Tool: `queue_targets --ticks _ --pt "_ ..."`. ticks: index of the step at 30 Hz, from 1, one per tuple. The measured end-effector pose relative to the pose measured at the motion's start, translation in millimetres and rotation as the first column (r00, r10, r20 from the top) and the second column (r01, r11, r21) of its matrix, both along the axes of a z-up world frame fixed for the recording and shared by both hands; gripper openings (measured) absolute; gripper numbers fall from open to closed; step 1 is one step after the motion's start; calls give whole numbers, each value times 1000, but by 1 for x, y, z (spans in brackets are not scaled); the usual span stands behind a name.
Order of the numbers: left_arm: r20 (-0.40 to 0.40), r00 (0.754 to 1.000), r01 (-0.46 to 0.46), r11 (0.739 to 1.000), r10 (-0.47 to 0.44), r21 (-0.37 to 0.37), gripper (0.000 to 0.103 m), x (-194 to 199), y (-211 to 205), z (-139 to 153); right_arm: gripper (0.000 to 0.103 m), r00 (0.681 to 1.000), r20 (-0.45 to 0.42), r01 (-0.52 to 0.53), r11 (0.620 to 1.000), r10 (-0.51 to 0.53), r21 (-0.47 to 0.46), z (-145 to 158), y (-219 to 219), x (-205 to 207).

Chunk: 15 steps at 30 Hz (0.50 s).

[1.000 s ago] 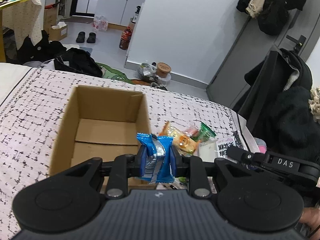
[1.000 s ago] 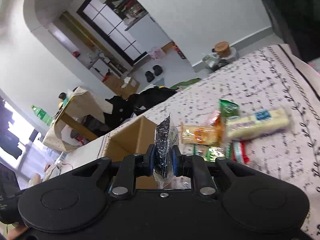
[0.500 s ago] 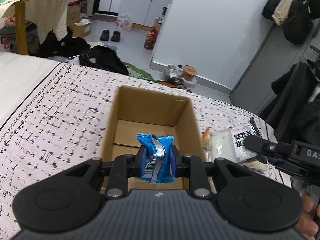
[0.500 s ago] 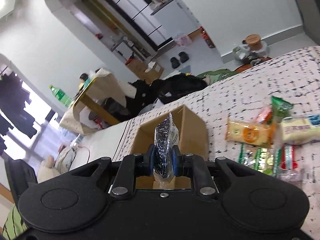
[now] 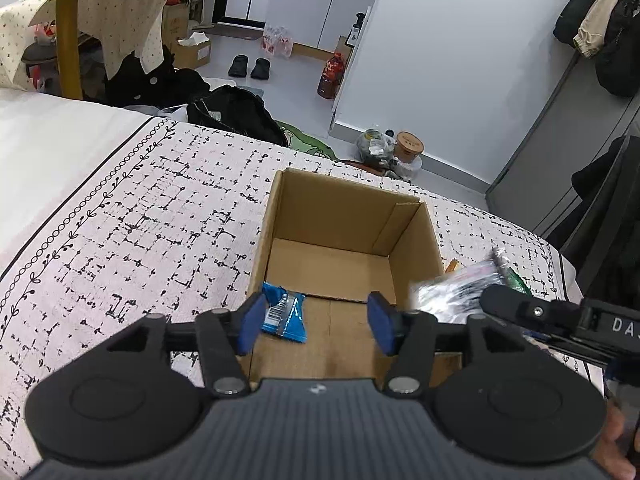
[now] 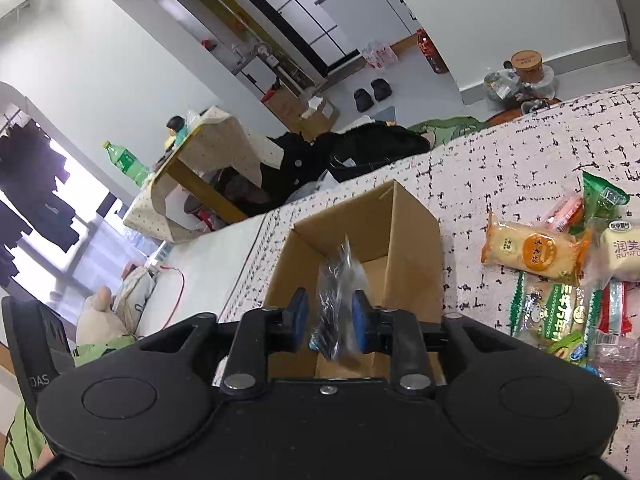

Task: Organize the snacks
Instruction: 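Open both grippers to drop the packets into the cardboard box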

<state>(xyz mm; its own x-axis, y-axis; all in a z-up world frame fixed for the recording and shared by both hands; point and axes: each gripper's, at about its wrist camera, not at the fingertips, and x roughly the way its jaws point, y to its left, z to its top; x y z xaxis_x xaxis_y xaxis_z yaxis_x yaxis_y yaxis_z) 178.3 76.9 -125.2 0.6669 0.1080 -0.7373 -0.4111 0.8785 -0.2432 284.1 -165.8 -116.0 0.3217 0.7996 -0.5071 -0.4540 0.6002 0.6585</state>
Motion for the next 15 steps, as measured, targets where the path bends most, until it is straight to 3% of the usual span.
queue_targets --ticks 3,8,15 --pt "-2 1000 2 1000 -2 -10 64 0 0 0 44 1000 21 20 1000 -20 -5 4 -8 -3" --pt "-18 1000 6 1000 -6 -11 70 1 -7 -2 50 999 25 47 999 -46 -18 4 -24 -7" --pt "-29 999 33 999 -33 -7 74 5 -26 -4 68 991 33 133 989 -131 -70 -2 -61 -11"
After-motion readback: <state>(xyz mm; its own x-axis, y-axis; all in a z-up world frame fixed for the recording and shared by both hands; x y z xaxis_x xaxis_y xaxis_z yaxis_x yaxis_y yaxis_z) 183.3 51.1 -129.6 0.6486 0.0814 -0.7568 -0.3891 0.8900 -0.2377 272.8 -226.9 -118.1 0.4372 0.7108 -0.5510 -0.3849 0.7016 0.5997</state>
